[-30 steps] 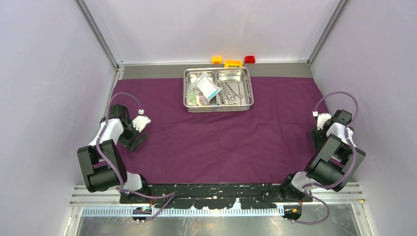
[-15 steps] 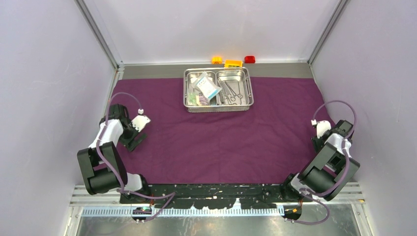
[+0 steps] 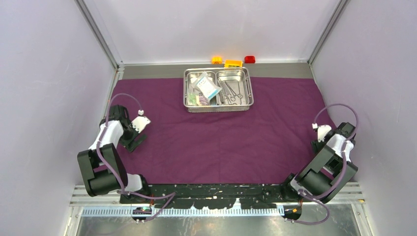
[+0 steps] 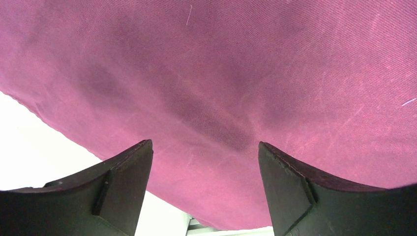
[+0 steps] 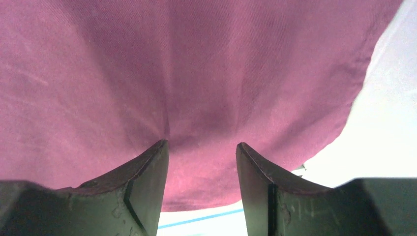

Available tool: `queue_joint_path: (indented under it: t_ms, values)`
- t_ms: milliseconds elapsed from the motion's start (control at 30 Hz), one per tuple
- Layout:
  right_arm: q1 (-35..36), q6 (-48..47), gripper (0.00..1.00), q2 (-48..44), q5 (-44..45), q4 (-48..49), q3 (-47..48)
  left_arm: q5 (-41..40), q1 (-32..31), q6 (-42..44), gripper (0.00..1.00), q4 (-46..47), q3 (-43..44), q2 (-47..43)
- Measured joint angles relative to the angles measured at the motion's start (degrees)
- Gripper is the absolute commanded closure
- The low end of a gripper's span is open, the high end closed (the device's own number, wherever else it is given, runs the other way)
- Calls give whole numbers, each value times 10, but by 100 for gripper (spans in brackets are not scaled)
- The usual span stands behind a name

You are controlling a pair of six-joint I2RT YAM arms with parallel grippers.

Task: Open and lay out the surgical kit
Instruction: Smooth out the surgical kit at the center of the board.

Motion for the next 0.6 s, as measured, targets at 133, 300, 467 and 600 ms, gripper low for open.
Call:
queue_joint_path:
  t_ms: [133,300,467,600]
  values:
    - [-10,-2,42,0,0,-33,24,0,0,0,19,0,0,0]
    - [-55,-33,43,0,-5,-58,42,0,0,0,19,0,0,0]
    - [-122,-85,44,0,-19,-82,50,0,0,0,19,1,0,0]
    - [-167,-127,45,17,-30,-90,54,0,0,0,19,2,0,0]
